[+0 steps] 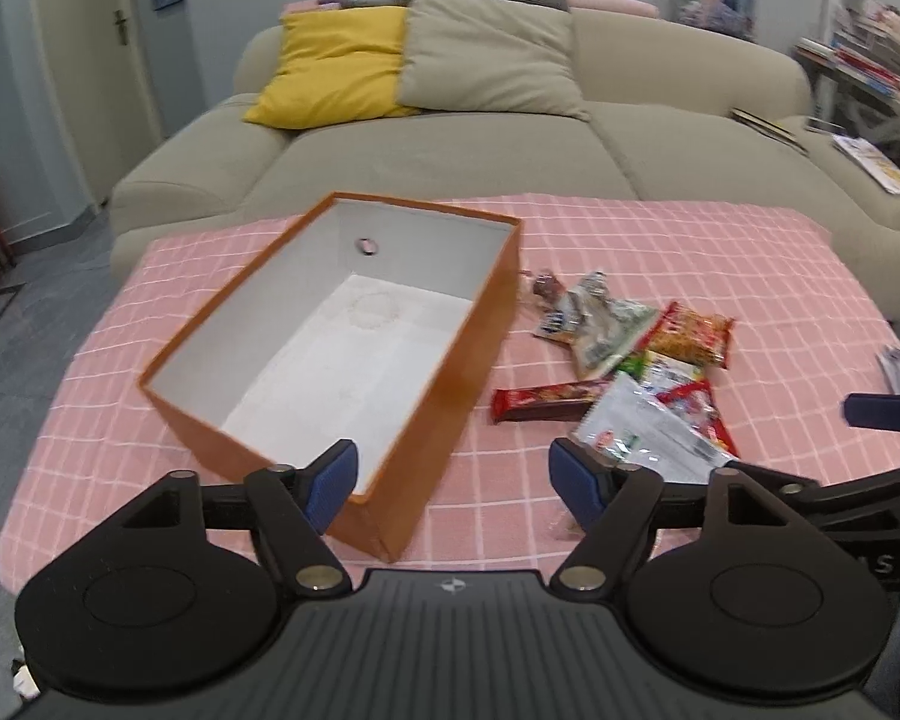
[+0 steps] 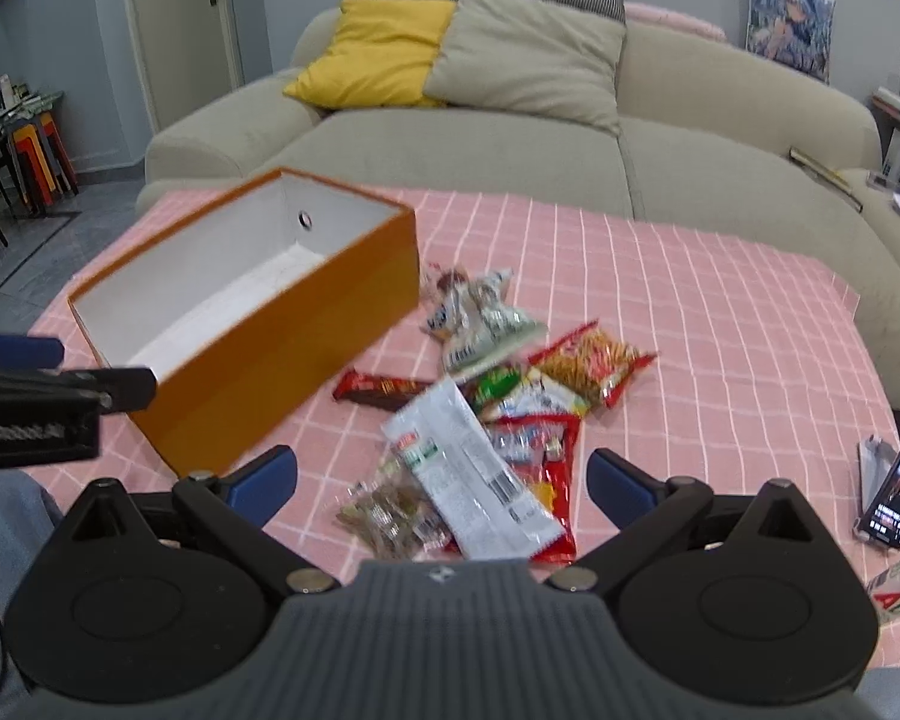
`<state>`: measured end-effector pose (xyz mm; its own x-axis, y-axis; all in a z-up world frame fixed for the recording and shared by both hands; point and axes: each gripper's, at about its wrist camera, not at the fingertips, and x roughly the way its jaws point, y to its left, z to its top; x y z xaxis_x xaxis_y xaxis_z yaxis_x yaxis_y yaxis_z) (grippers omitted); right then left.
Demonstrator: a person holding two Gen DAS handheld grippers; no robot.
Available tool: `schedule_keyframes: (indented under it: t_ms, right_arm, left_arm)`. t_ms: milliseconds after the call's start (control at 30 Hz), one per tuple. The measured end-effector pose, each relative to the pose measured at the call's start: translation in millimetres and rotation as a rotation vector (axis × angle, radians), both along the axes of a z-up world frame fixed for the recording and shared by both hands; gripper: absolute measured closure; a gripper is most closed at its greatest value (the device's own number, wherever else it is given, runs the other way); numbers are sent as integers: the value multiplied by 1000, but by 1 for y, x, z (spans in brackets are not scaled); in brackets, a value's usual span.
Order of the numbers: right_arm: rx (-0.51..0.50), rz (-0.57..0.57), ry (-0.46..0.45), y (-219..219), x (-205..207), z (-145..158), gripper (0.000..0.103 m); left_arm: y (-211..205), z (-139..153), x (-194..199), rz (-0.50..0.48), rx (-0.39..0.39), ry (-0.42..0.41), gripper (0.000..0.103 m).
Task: Organize snacks
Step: 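Grasp the white pouch with the right gripper while the left grasps the clear nut bag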
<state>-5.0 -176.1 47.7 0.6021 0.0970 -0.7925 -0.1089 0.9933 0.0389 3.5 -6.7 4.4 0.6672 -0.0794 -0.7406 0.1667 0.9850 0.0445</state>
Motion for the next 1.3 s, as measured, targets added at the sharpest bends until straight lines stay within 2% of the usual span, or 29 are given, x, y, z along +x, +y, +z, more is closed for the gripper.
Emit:
schedule_keyframes:
  t_ms: [100, 133, 167, 233, 400, 467, 633, 767, 1033, 1200, 1300]
  right_arm:
    - [6, 3, 29, -8, 0, -11, 4]
    - [6, 3, 32, -10, 0, -14, 6]
    - [5, 6, 35, -11, 0, -17, 10]
    - [3, 13, 53, -14, 2, -24, 23]
    - [13, 54, 97, -21, 11, -43, 39]
    - [6, 78, 109, -23, 16, -49, 42]
    - [-31, 168, 123, -23, 30, -63, 45]
    - [-65, 244, 140, -19, 39, -75, 45]
    - [-201, 393, 129, -4, 47, -98, 47]
    - [-257, 434, 118, 3, 49, -108, 47]
    - [-288, 456, 104, 6, 49, -113, 47]
  left_arm:
    - [-6, -4, 4, -47, -37, 37, 27]
    - [-8, -6, 5, -64, -42, 47, 34]
    - [-11, -7, 7, -89, -46, 54, 40]
    - [-18, -12, 10, -140, -64, 80, 47]
    - [-36, -31, 23, -246, -69, 173, 44]
    - [-45, -39, 27, -292, -44, 194, 35]
    - [-60, -62, 44, -360, -22, 273, 30]
    - [-62, -82, 59, -320, -50, 350, 30]
    - [-53, -102, 82, -115, -190, 460, 30]
    - [-55, -119, 91, -7, -232, 534, 31]
    - [-54, -129, 94, 41, -266, 562, 35]
